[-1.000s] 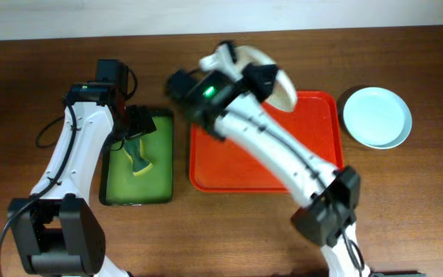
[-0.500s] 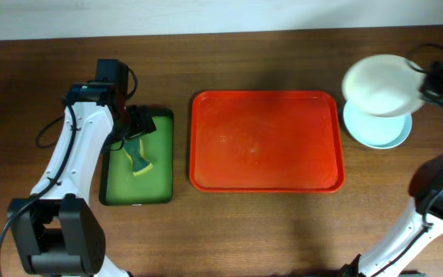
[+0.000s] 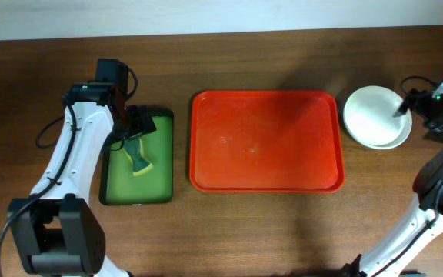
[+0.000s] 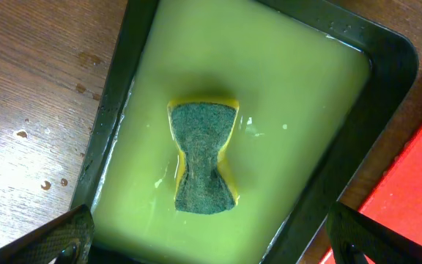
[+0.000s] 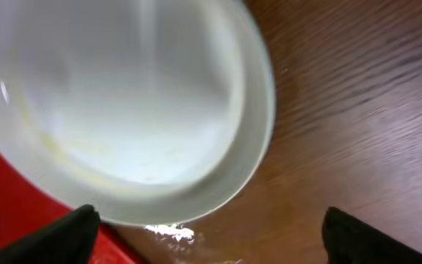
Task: Clean dirty plates on tray and stack at the side
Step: 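Release the sponge into the green tray and retract the right arm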
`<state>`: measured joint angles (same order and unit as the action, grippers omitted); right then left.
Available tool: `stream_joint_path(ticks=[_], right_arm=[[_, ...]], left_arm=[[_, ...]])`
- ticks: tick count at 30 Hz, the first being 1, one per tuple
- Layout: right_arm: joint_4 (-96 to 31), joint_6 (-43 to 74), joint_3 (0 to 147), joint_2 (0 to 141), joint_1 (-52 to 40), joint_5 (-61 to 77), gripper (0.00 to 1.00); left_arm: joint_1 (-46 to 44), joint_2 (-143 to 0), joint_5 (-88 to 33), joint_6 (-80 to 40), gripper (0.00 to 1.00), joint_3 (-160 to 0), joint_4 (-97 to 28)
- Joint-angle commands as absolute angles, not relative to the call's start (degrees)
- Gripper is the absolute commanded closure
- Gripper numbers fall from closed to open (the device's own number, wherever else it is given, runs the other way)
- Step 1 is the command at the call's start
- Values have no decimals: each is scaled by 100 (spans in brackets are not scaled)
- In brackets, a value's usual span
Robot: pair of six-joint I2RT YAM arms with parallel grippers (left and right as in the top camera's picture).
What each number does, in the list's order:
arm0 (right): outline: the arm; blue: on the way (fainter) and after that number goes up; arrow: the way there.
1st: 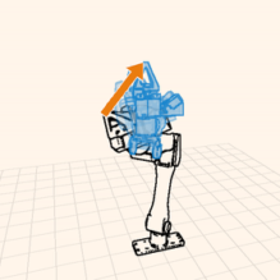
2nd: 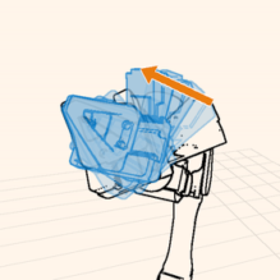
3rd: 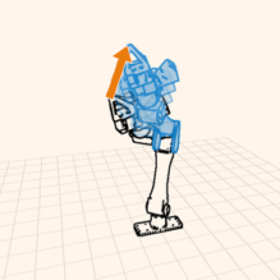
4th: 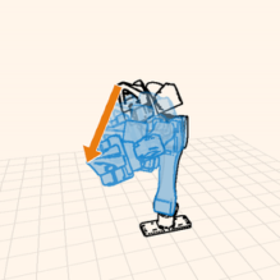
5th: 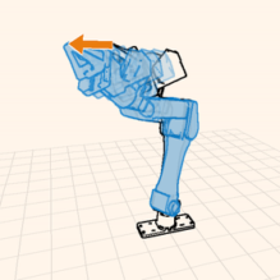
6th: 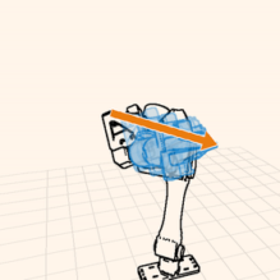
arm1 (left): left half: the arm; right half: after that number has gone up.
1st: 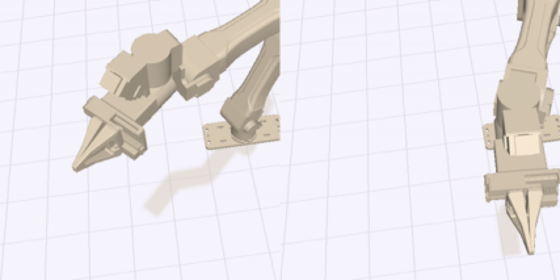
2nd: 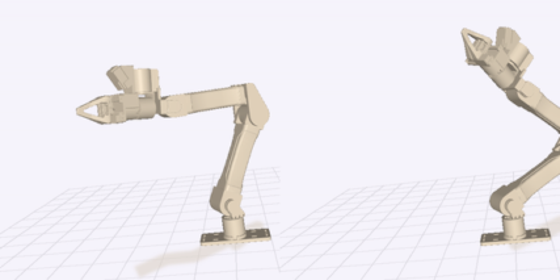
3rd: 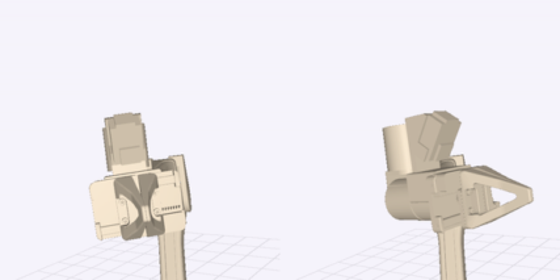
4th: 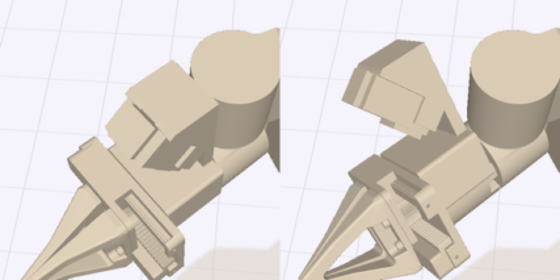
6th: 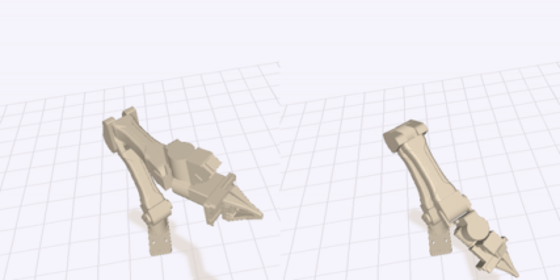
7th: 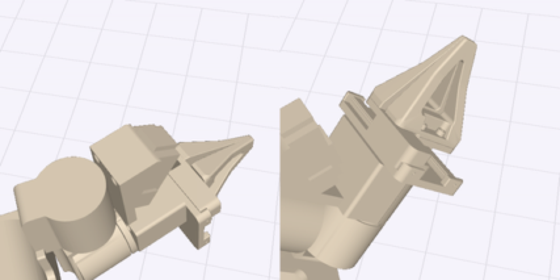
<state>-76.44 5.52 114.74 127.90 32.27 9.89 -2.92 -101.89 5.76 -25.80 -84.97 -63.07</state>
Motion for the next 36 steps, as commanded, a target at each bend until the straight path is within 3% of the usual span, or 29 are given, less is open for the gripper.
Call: stream_joint_path(ticks=[1, 7, 10, 15, 17, 26, 28, 36], right_arm=[[-8285, 648, 11458, 12110, 3144, 1094, 1], [-9581, 464, 11430, 10530, 2884, 1332, 1], [-9732, 373, 11214, 9052, 2211, 1334, 1], [-9732, 344, 10289, 6460, -134, 1332, 2], [-9732, 344, 10269, 6025, -541, 1330, 2], [-9708, 322, 9900, 5363, -631, 1109, 2], [-9203, 320, 9054, 4928, -631, 860, 2], [-4619, 23, 3531, 1052, -137, 915, 1]], left_arm=[[-272, -10079, 519, -2563, 1, -8571, -6309], [-272, -10079, 517, -2565, 1, -8571, -6309], [-272, -10079, 519, -2565, 1, -8571, -6309], [-272, -10079, 519, -2565, 1, -8571, -6309], [-272, -10079, 519, -2565, 0, -8571, -6309], [-272, -10079, 517, -2565, 1, -8571, -6309], [-272, -10079, 519, -2565, 1, -8571, -6309], [-272, -10079, 519, -2565, 1, -8571, -6309]])
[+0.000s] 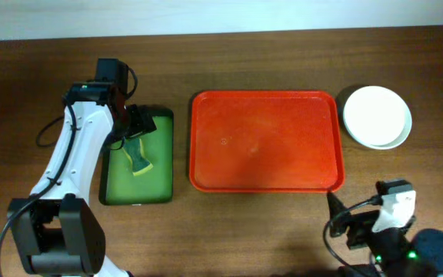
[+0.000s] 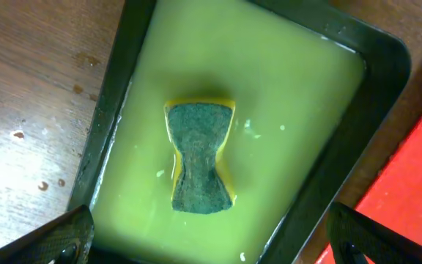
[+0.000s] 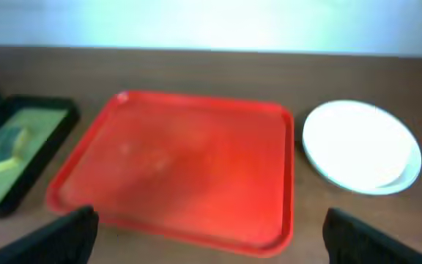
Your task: Clean dirty plates on tray and stack at the side
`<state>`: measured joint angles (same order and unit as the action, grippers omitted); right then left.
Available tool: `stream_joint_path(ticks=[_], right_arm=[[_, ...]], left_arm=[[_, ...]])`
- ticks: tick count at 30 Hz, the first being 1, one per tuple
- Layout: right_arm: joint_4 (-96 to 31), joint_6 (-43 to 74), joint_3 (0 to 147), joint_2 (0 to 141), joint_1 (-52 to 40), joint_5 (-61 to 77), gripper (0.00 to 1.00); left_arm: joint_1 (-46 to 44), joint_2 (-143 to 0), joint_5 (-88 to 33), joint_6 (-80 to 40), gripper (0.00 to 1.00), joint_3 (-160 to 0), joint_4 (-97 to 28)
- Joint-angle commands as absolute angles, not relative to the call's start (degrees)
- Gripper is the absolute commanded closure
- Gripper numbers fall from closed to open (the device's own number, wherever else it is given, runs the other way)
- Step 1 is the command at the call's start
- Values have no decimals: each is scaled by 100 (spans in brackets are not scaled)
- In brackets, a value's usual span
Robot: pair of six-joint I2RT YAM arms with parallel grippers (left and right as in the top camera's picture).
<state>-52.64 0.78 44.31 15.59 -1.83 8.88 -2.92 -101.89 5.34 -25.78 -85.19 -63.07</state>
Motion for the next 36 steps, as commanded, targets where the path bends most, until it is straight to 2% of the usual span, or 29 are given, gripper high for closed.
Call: stream_joint_path(ticks=[1, 8, 14, 23, 29, 36], right_arm=[[-4228, 21, 3122, 847, -137, 974, 2], [-1433, 21, 1133, 19, 172, 1050, 2], [-141, 47, 152, 19, 191, 1037, 2], [-392, -600, 32, 19, -51, 862, 2], [-408, -16, 32, 19, 169, 766, 2], [-381, -16, 32, 21, 169, 770, 2]], left_arm=[[-272, -10079, 519, -2565, 1, -8571, -6309], [-272, -10079, 519, -2565, 1, -8571, -6309], [-272, -10079, 519, -2565, 1, -8571, -6309], [-272, -10079, 519, -2565, 1, -8571, -6309], [-272, -10079, 519, -2565, 1, -8571, -6309], [-272, -10079, 517, -2565, 1, -8571, -6309]])
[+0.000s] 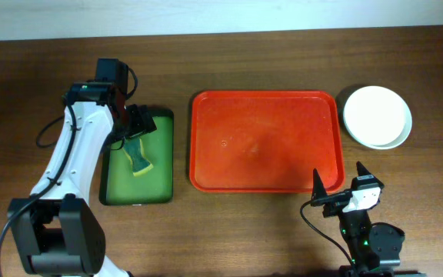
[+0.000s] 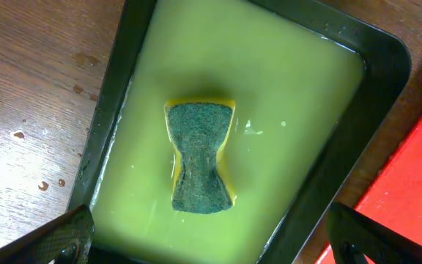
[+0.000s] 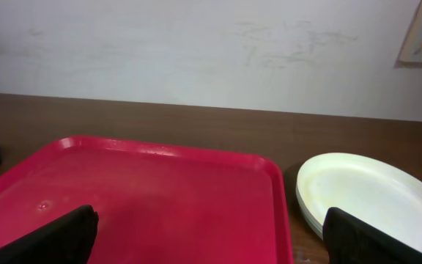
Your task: Clean dirty plates on tray and stack at the side
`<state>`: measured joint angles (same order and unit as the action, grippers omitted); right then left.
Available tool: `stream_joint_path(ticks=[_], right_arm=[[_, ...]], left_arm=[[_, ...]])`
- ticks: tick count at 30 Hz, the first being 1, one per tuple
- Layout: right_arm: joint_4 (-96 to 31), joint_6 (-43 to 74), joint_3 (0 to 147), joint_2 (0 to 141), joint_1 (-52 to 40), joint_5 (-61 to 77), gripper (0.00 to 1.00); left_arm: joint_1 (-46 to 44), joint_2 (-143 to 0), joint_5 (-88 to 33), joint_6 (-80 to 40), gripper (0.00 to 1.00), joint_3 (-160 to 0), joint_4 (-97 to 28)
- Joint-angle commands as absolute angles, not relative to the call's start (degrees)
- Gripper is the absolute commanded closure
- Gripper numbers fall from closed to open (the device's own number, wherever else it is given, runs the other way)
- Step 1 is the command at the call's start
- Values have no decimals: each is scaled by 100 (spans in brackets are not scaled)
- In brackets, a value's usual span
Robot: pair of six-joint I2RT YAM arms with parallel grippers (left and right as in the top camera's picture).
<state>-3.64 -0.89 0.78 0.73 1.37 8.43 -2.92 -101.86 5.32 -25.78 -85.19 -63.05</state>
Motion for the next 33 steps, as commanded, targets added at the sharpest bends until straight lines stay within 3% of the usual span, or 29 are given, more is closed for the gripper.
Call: stream_joint_path(ticks=[1, 14, 17, 21, 24, 28, 33], right_arm=[[-381, -16, 32, 19, 169, 770, 2], [-381, -16, 32, 21, 169, 770, 2], [-381, -16, 32, 21, 169, 770, 2], [-381, -16, 32, 21, 169, 770, 2], [-381, -16, 32, 21, 169, 770, 2], [-381, -16, 32, 21, 169, 770, 2], [-381, -16, 32, 21, 169, 770, 1]], left_arm=[[-272, -10079, 519, -2565, 0, -8571, -6309], [-272, -9848, 733, -2561, 1, -8530, -6287], [-272, -8914, 781, -1841, 1, -7797, -6036], [-263, -6836, -16, -270, 1, -5463, -3852], [-119, -4965, -353, 8, 1, -3774, -2506], [23, -2604, -220, 5, 1, -2705, -2635], [502, -1396, -322, 5, 1, -1914, -2606]])
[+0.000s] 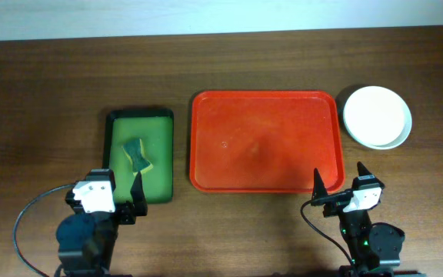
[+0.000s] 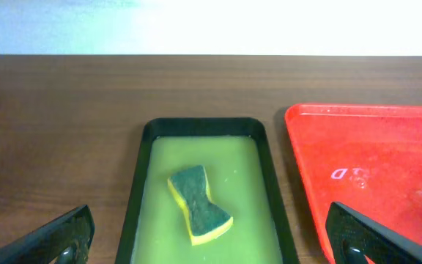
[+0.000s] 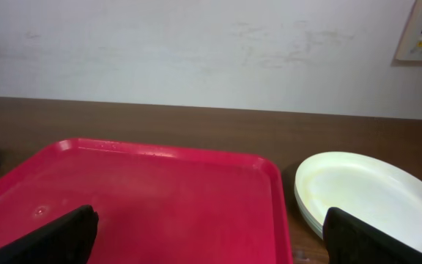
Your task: Clean dirty plates on tray and stack at the side
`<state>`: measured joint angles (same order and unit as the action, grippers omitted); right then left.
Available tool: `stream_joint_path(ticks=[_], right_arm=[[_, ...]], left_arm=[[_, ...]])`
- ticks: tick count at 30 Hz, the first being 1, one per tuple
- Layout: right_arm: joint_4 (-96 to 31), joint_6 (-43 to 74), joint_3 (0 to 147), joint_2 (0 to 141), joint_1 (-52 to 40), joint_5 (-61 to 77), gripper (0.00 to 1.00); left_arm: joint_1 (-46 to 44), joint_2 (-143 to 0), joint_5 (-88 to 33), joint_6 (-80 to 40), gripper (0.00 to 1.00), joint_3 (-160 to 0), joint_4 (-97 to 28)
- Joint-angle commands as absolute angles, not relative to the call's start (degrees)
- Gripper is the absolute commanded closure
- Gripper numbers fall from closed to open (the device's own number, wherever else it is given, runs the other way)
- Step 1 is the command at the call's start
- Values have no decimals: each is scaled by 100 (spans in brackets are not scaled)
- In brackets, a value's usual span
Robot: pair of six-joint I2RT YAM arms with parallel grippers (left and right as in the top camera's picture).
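Note:
The red tray (image 1: 264,140) lies bare in the middle of the table, with no plate on it. A stack of white plates (image 1: 377,116) sits on the wood to its right, also seen in the right wrist view as white plates (image 3: 365,194). The yellow and green sponge (image 1: 135,156) lies in a black tub of green liquid (image 1: 139,115). My left gripper (image 1: 108,201) is open and empty at the table's near edge, facing the tub (image 2: 200,126) and sponge (image 2: 198,213). My right gripper (image 1: 338,178) is open and empty at the near edge, facing the tray (image 3: 160,198).
Both arms are folded low at the front edge of the brown wooden table (image 1: 44,85). A white wall (image 3: 196,51) runs behind the far edge. Water droplets lie on the tray's surface.
My left arm was reaching over the sponge tub and now sits folded at the near edge, looking across at the tub. The right arm, plates, sponge and tray have not moved.
At first my right gripper was open at the plate stack on the far right, and my left was open above the sponge in the tub. Then the right arm stood folded at the front edge. Now the left arm is folded there too.

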<state>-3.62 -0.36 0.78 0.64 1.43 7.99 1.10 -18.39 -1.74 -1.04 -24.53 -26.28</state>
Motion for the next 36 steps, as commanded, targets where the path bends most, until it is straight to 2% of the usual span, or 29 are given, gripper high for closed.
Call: stream_joint_path(ticks=[1, 4, 8, 11, 14, 17, 22, 32, 36], right_arm=[[-381, -16, 32, 21, 169, 770, 2], [-381, -16, 32, 21, 169, 770, 2], [-381, -16, 32, 21, 169, 770, 2], [-381, -16, 32, 21, 169, 770, 2], [-381, -16, 32, 21, 169, 770, 2], [-381, -16, 32, 21, 169, 770, 2], [-381, -16, 32, 21, 169, 770, 2], [-381, -16, 32, 21, 169, 770, 2], [-381, -16, 32, 21, 169, 770, 2]], left_arm=[[556, -1260, -386, 3, 1, -1785, -2521], [563, -526, -683, 3, 1, -1028, -1549], [449, -224, -926, -108, 1, -318, -373], [449, -30, -851, -475, 1, -47, -384], [235, -27, -261, -683, 1, -47, -449], [191, -30, -213, -681, 1, -47, -458], [191, -27, 19, 12, 1, -47, -491], [191, -30, 150, 91, 1, -47, -495], [191, -30, 541, -252, 1, -47, -458]])
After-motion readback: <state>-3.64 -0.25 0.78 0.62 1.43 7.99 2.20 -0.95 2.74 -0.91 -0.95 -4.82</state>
